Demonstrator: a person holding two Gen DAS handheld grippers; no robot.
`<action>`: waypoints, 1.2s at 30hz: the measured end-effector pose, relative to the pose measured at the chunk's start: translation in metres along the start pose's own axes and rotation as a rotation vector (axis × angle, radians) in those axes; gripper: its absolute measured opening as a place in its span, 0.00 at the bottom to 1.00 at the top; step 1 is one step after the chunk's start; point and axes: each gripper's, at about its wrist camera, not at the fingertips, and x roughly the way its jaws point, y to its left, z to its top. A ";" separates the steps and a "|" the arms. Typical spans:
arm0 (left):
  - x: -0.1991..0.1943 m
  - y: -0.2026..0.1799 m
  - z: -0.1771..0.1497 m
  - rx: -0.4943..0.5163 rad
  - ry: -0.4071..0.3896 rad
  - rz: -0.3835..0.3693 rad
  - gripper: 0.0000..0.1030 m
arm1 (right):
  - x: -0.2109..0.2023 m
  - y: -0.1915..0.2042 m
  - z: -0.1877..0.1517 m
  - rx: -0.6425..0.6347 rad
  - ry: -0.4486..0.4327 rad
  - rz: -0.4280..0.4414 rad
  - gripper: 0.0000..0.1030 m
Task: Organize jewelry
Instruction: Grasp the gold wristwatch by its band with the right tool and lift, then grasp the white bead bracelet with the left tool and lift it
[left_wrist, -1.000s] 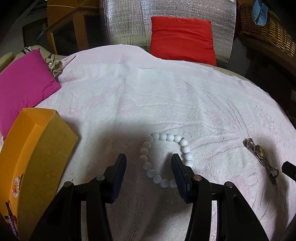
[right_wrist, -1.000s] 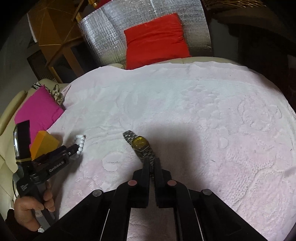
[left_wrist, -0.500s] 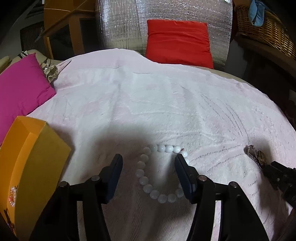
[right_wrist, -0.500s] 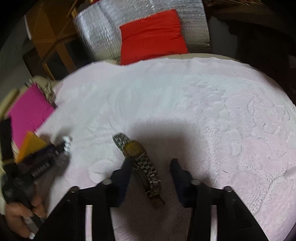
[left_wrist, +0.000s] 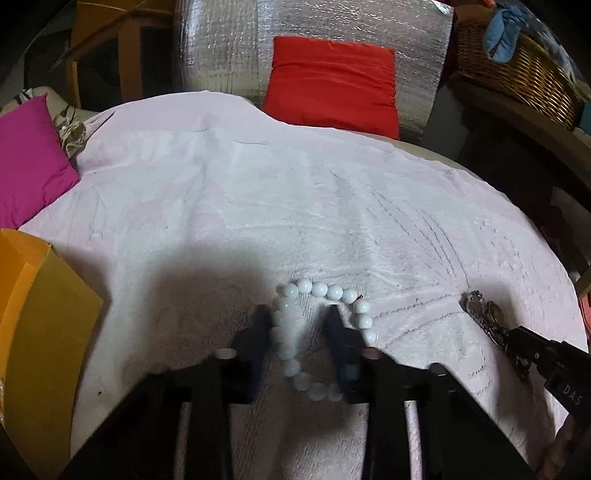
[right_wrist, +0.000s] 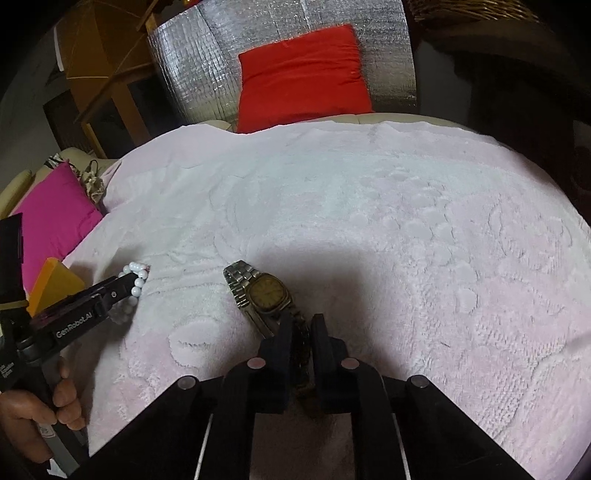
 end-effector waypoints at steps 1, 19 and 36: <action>0.000 -0.001 -0.001 -0.002 0.004 -0.019 0.12 | -0.001 0.001 -0.001 0.000 0.004 0.003 0.08; -0.034 -0.003 -0.020 0.058 0.116 -0.169 0.13 | -0.023 -0.018 0.000 0.074 0.009 0.127 0.11; -0.024 -0.024 -0.022 0.174 0.115 -0.190 0.60 | 0.028 0.032 0.021 -0.116 0.015 0.004 0.33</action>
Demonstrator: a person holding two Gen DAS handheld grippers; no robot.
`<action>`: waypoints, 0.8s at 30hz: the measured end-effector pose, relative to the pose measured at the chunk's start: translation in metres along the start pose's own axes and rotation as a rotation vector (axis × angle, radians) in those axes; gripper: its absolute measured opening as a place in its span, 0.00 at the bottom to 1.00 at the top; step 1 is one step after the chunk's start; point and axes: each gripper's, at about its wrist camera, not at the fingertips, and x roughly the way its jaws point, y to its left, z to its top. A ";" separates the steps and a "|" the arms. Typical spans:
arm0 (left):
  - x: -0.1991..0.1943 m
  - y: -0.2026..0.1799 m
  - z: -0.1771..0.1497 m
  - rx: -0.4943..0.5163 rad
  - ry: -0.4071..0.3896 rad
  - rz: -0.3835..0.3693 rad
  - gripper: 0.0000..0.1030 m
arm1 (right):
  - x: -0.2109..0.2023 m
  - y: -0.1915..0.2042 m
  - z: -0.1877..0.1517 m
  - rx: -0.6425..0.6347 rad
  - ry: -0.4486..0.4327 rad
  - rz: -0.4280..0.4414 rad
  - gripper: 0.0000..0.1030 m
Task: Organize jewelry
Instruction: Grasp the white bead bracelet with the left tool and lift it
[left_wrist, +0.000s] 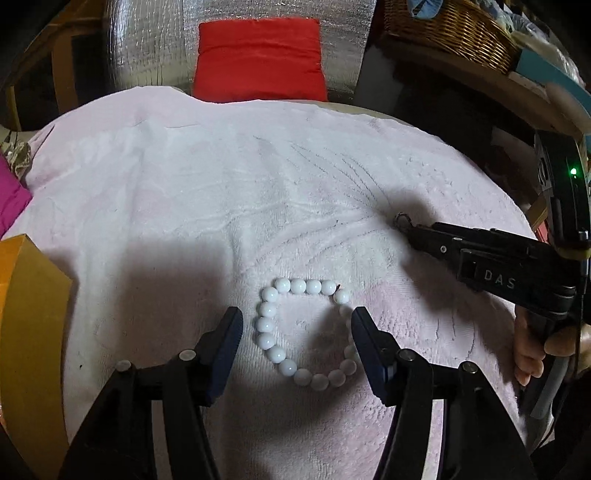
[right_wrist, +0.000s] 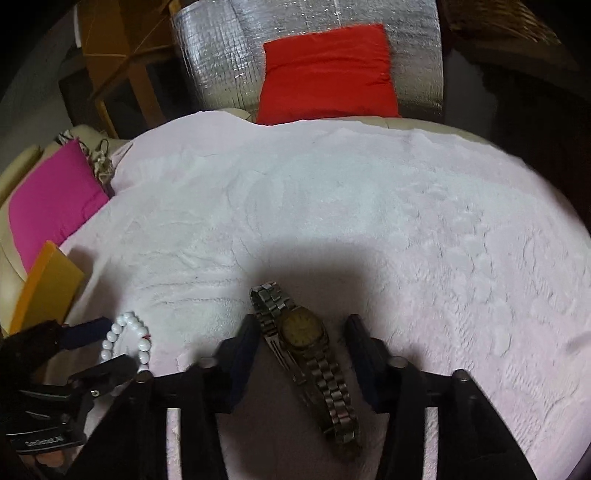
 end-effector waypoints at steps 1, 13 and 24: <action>0.000 0.001 0.000 -0.006 0.004 -0.009 0.60 | 0.000 0.000 0.000 -0.002 -0.004 -0.004 0.29; -0.015 0.003 -0.014 -0.002 0.014 -0.068 0.12 | -0.025 0.002 -0.023 -0.016 0.009 -0.002 0.27; -0.028 -0.024 -0.036 0.098 0.062 -0.094 0.12 | -0.062 -0.007 -0.063 0.029 0.085 0.026 0.27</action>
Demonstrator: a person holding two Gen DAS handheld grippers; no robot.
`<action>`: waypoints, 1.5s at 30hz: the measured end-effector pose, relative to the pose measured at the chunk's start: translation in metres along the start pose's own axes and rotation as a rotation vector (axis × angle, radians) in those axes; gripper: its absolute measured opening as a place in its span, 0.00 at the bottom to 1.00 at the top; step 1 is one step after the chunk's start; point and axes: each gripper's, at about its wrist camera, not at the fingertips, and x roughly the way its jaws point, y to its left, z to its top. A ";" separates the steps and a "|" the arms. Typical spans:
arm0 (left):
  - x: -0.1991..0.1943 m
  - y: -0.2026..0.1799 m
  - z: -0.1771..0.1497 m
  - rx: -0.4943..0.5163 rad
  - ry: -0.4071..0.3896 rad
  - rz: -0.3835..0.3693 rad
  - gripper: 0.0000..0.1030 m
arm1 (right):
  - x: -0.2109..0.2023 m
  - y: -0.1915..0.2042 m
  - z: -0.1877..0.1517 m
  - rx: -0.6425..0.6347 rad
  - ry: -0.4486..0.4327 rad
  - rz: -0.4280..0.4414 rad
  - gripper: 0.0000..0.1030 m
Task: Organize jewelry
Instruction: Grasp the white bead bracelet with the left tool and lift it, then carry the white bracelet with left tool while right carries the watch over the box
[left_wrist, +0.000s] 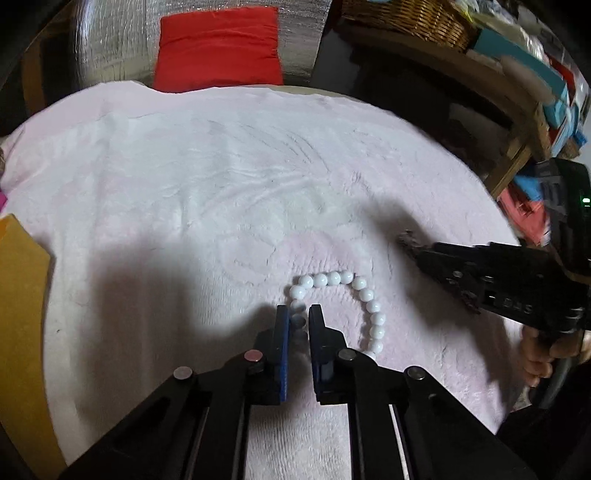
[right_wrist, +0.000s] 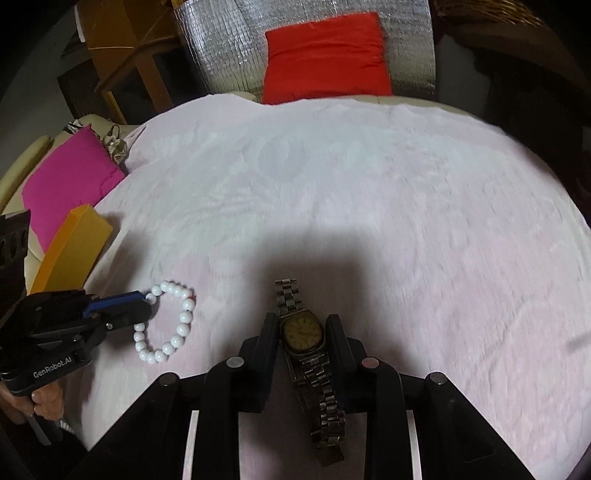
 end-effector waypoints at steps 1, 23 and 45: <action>0.000 -0.004 -0.001 0.016 0.000 0.016 0.19 | -0.001 0.000 -0.003 -0.005 0.000 -0.003 0.27; 0.010 -0.025 0.003 0.063 -0.011 0.085 0.10 | -0.010 0.005 -0.015 -0.073 -0.021 -0.005 0.27; -0.077 -0.039 -0.033 -0.033 -0.239 0.100 0.09 | -0.087 0.005 -0.020 0.051 -0.179 0.141 0.27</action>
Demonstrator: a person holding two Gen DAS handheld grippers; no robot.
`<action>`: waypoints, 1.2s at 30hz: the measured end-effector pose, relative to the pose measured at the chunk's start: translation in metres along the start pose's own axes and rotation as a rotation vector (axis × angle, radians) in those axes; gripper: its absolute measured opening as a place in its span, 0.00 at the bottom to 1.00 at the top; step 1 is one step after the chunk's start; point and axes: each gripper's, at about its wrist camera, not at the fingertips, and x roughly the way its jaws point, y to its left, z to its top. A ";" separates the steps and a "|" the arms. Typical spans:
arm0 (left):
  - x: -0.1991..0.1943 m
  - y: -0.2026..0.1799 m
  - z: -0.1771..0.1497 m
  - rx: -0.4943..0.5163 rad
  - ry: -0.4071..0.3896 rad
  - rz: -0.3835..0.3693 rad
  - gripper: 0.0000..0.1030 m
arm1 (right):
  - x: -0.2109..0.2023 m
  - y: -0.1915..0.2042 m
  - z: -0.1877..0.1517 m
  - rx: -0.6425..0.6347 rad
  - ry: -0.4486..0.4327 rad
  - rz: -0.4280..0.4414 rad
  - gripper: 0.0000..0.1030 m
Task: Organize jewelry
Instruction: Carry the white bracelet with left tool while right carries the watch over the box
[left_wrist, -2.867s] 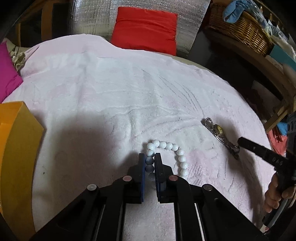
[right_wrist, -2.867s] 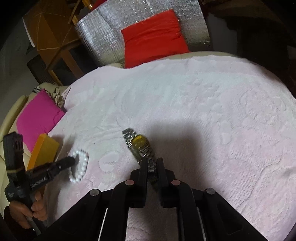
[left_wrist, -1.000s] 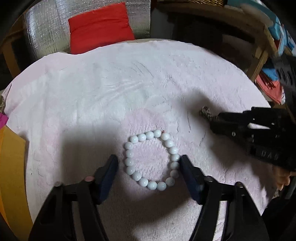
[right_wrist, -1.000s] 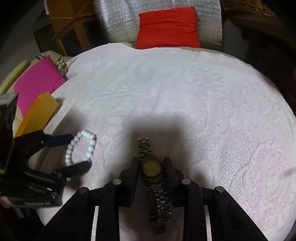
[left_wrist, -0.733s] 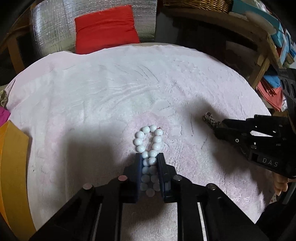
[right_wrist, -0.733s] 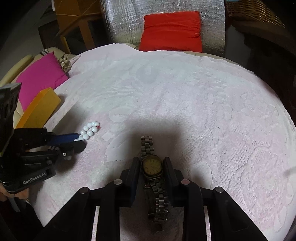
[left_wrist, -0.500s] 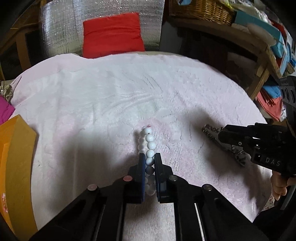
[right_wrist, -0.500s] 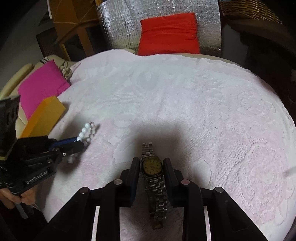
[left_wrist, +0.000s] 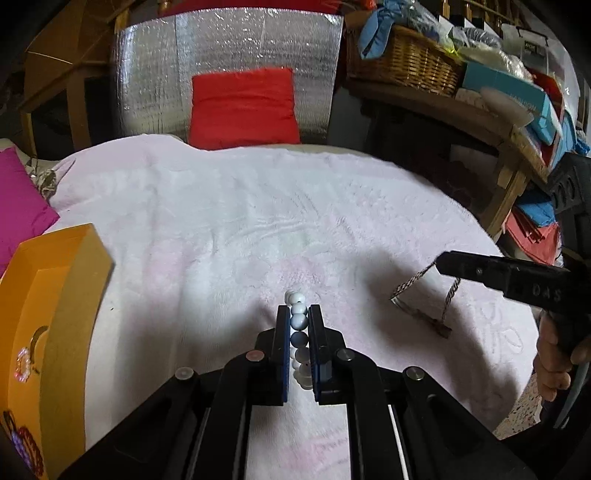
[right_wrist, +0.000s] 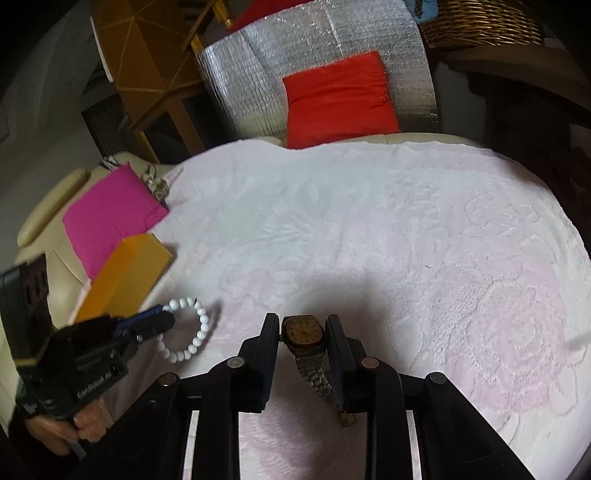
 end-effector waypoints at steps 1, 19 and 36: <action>-0.007 -0.002 -0.001 -0.003 -0.007 -0.006 0.09 | -0.003 -0.001 0.001 0.005 -0.007 0.009 0.27; -0.103 -0.011 0.010 0.058 -0.142 0.085 0.09 | -0.078 0.035 0.004 0.079 -0.192 0.118 0.27; -0.165 0.028 0.013 0.011 -0.258 0.203 0.09 | -0.116 0.114 0.017 -0.019 -0.237 0.138 0.27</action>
